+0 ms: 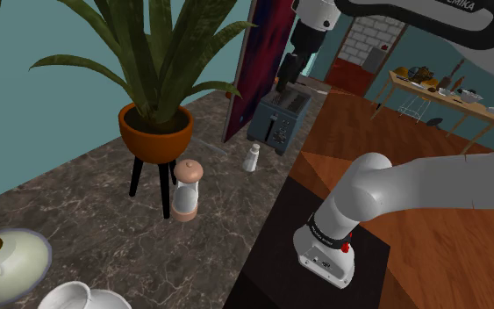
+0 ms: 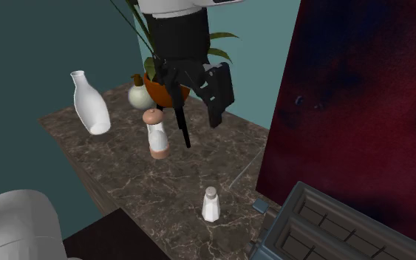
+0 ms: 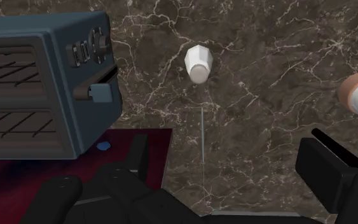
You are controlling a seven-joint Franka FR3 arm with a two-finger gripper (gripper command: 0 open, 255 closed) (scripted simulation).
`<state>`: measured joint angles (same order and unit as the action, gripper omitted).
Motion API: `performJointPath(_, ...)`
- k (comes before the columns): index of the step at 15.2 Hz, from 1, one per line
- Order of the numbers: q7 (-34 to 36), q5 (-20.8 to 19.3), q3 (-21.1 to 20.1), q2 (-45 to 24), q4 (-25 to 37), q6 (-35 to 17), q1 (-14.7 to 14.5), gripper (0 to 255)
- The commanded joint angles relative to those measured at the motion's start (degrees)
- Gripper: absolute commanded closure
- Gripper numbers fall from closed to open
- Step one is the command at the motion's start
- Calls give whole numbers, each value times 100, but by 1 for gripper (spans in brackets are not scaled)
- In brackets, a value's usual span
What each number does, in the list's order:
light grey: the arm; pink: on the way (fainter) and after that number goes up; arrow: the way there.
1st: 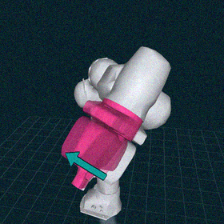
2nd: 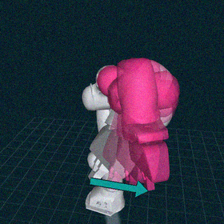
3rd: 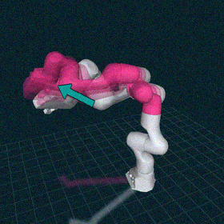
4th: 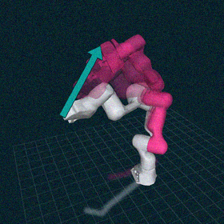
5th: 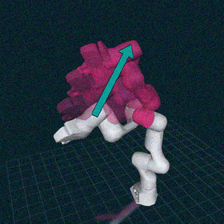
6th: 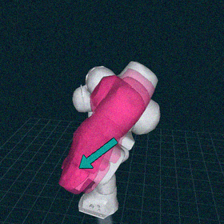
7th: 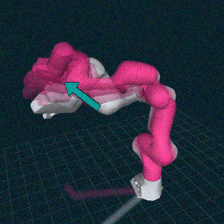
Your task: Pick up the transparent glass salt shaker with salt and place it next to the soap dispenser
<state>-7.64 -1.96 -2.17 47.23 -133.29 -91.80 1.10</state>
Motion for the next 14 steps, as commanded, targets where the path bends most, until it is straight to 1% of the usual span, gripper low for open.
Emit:
performJointPath(1,0,0,0,0,0,0,0,0)
performJointPath(8,-561,125,558,509,-1681,-1417,-82,0)
performJointPath(14,-1143,206,1109,509,-2871,-2772,-138,0)
